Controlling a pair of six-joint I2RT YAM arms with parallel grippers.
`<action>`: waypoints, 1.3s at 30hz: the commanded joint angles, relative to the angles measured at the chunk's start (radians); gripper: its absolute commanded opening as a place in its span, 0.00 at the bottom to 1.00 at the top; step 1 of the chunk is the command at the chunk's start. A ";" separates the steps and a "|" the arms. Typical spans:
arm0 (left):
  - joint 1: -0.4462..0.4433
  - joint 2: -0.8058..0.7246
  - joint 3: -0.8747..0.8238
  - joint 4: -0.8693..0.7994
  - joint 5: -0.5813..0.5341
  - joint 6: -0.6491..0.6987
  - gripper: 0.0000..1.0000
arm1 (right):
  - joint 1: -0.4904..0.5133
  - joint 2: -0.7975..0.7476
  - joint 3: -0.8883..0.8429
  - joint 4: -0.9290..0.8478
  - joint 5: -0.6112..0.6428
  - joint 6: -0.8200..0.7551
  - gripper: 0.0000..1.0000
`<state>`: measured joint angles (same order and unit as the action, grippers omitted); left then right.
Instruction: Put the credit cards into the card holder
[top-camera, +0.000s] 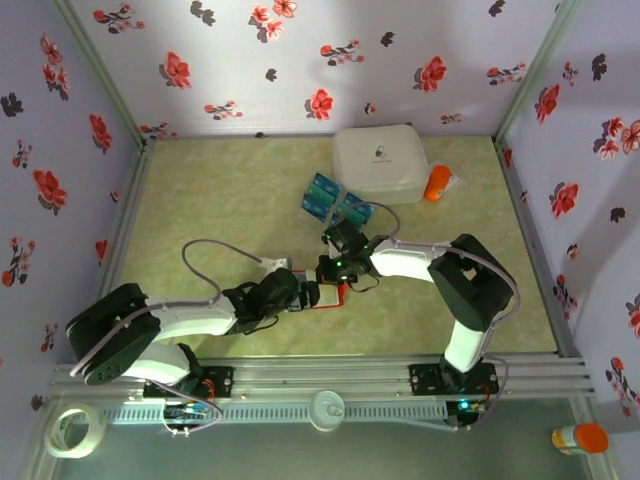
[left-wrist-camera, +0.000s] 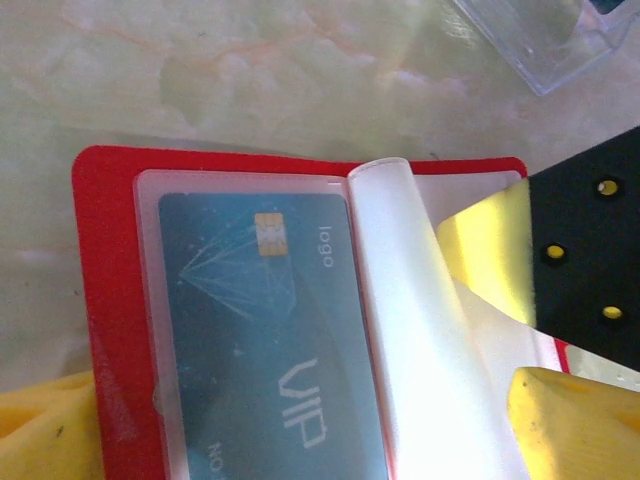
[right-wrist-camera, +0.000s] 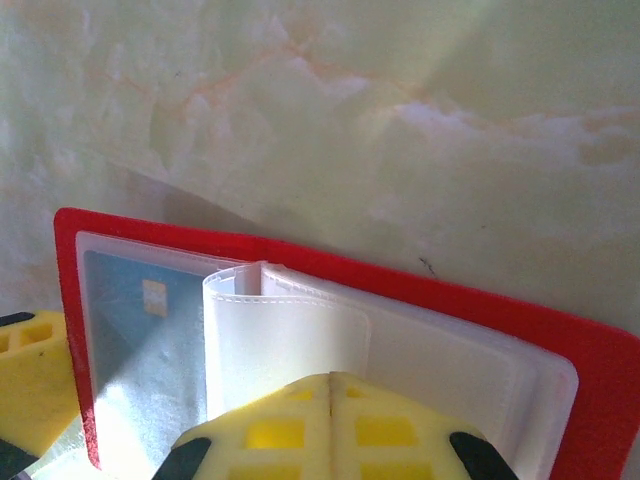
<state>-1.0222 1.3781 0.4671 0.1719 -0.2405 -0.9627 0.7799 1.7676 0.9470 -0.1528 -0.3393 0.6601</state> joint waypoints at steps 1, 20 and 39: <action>-0.007 -0.017 -0.015 -0.011 0.039 0.018 0.96 | -0.001 0.006 -0.011 0.015 -0.015 0.021 0.04; -0.024 0.159 -0.007 -0.002 0.035 0.029 0.83 | -0.002 0.003 -0.004 0.018 -0.024 0.026 0.04; -0.027 0.177 -0.028 0.029 0.035 0.015 0.78 | -0.041 -0.052 -0.012 0.005 -0.013 0.031 0.44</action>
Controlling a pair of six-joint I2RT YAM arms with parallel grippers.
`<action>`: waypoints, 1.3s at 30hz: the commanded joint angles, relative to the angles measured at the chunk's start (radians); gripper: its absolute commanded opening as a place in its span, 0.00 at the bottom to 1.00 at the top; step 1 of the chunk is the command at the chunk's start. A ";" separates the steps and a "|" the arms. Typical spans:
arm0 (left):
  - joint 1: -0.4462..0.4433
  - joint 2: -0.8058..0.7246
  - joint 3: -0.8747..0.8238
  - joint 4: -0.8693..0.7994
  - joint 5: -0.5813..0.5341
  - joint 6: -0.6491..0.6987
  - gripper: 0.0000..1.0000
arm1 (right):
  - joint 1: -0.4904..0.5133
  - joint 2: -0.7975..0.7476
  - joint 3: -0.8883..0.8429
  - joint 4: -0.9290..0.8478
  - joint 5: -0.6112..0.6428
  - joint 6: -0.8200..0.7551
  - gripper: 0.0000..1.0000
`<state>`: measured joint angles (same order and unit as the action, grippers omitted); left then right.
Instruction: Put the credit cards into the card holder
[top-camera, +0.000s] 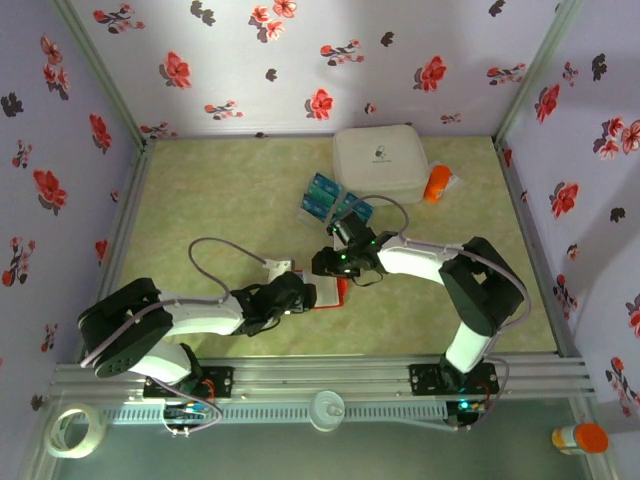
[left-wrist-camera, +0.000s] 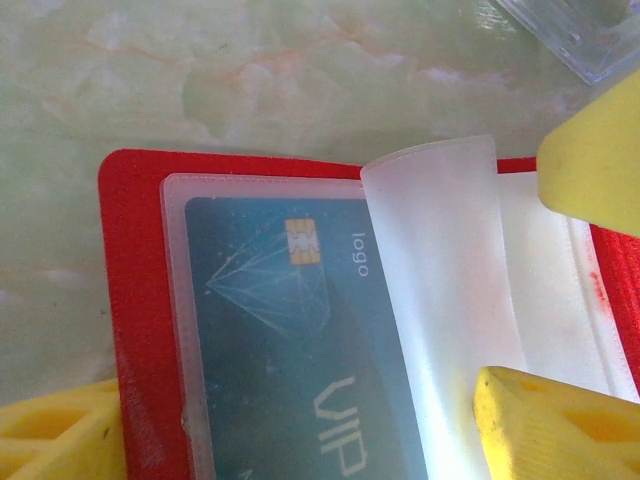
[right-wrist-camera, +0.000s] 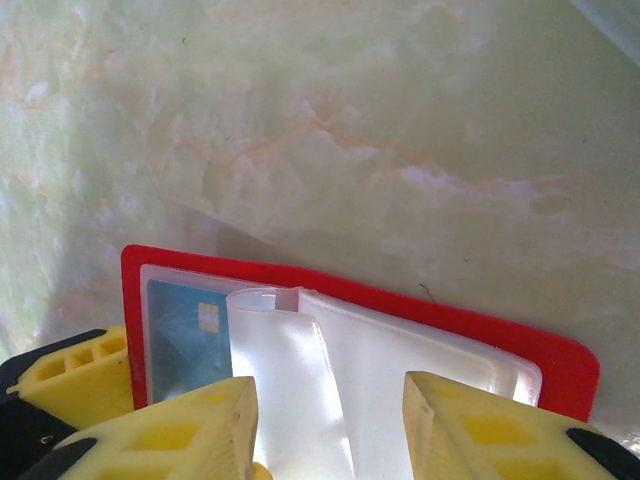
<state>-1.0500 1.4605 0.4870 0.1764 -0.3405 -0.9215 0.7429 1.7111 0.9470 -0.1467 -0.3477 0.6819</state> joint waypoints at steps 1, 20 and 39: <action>0.002 0.092 -0.050 0.023 0.135 -0.026 0.78 | -0.004 0.011 -0.015 0.009 -0.009 0.014 0.45; 0.001 0.067 -0.050 0.022 0.132 -0.027 0.78 | -0.002 0.070 -0.021 0.141 -0.145 0.062 0.37; 0.107 -0.517 -0.140 -0.268 0.011 -0.048 0.98 | 0.100 0.013 0.001 0.176 -0.133 0.164 0.60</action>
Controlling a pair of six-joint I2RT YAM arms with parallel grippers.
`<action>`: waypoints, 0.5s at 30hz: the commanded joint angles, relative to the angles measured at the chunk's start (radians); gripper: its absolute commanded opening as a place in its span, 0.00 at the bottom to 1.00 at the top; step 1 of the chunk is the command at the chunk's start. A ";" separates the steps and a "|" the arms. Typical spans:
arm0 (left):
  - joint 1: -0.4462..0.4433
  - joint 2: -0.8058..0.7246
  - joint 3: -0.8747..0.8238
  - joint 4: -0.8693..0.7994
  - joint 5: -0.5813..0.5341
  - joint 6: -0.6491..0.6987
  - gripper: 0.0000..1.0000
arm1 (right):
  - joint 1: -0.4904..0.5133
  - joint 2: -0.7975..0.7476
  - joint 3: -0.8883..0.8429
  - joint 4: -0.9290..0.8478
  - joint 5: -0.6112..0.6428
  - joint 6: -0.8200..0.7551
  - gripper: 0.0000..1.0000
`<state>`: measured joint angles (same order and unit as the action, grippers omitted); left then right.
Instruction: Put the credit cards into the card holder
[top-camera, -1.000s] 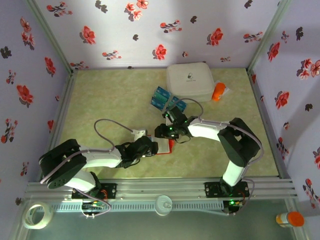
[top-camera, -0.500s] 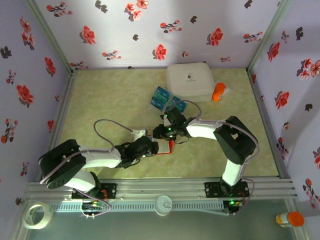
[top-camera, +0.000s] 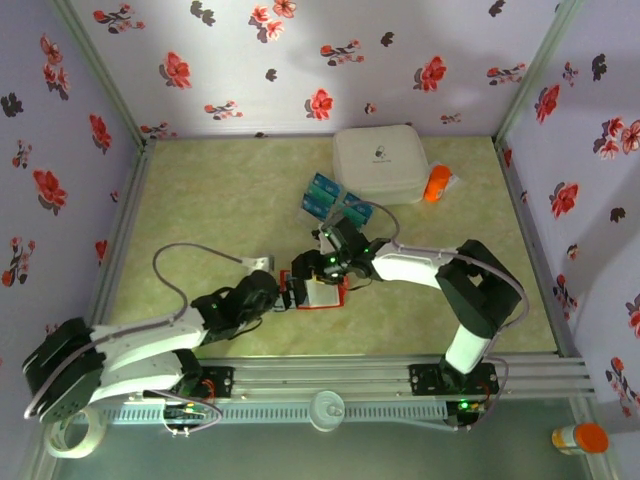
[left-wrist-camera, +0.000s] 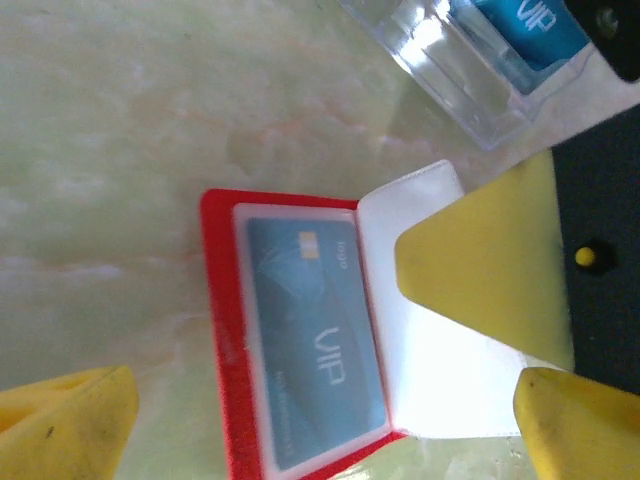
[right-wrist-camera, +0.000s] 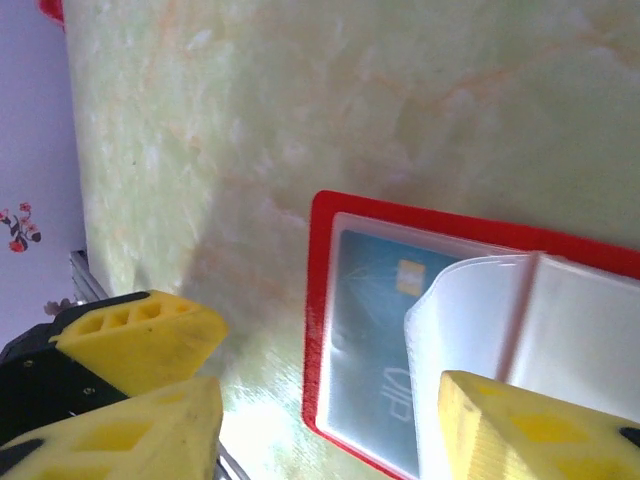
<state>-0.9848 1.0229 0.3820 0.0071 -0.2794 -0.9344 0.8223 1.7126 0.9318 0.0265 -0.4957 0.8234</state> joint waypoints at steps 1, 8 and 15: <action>0.055 -0.113 -0.045 -0.119 -0.054 -0.040 0.98 | 0.028 0.026 0.022 0.011 0.016 0.027 0.61; 0.111 -0.283 -0.105 -0.240 -0.051 -0.052 0.99 | 0.048 0.115 0.037 0.104 0.022 0.086 0.61; 0.118 -0.269 -0.115 -0.242 -0.031 -0.057 0.99 | 0.049 0.161 0.033 0.166 0.023 0.118 0.61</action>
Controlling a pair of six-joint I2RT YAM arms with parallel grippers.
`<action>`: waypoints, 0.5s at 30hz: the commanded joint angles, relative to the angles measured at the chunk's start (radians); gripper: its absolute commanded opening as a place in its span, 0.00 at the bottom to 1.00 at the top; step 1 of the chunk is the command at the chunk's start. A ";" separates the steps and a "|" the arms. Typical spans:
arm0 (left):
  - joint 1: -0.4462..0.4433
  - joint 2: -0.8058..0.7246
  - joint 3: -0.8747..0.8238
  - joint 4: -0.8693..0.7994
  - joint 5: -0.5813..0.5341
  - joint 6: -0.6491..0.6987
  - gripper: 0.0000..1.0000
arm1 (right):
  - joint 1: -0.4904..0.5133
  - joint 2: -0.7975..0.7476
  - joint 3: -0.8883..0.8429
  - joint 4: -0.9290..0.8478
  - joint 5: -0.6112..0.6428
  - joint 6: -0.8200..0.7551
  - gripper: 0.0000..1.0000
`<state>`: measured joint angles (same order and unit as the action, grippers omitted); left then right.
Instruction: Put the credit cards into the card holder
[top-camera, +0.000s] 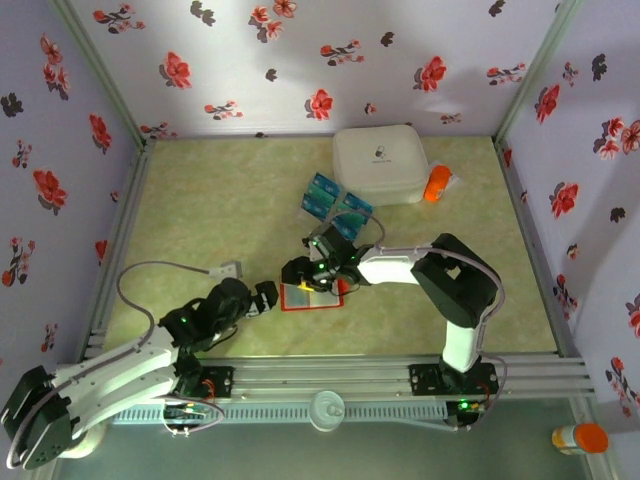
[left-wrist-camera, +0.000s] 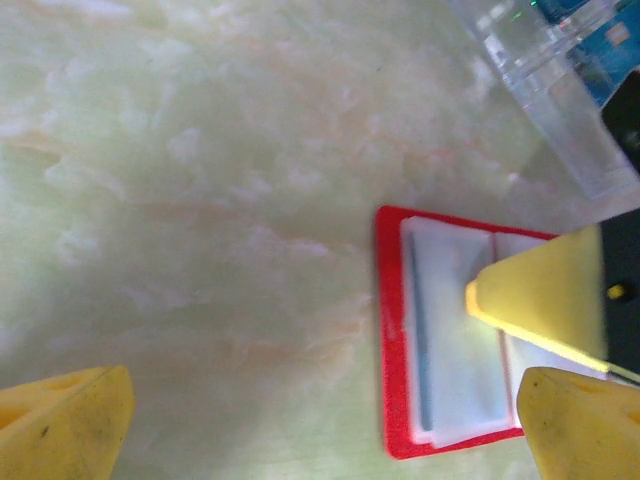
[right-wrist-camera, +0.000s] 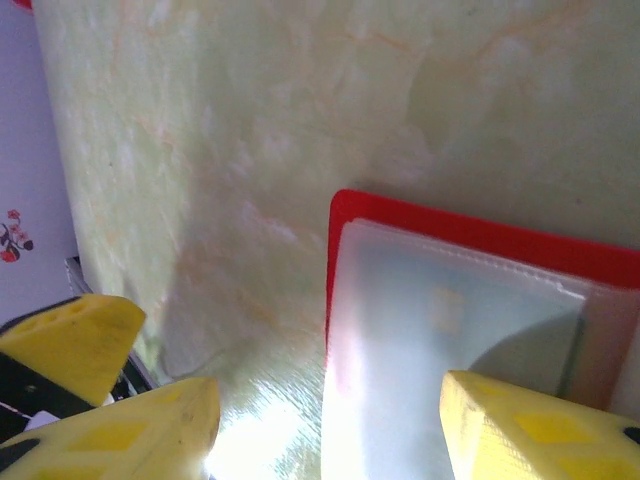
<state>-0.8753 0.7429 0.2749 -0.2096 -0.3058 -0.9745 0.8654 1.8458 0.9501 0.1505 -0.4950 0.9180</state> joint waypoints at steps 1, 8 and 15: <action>0.008 0.018 -0.006 -0.024 -0.003 -0.015 0.99 | 0.006 0.026 0.011 0.044 0.023 0.026 0.61; 0.009 0.100 0.014 0.022 0.026 -0.003 0.99 | 0.001 0.004 0.009 0.020 0.029 0.015 0.60; 0.007 0.207 0.070 0.051 0.058 0.033 0.99 | -0.007 -0.014 0.015 -0.005 0.045 0.009 0.56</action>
<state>-0.8738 0.9291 0.3012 -0.1871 -0.2642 -0.9665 0.8639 1.8484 0.9501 0.1608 -0.4816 0.9276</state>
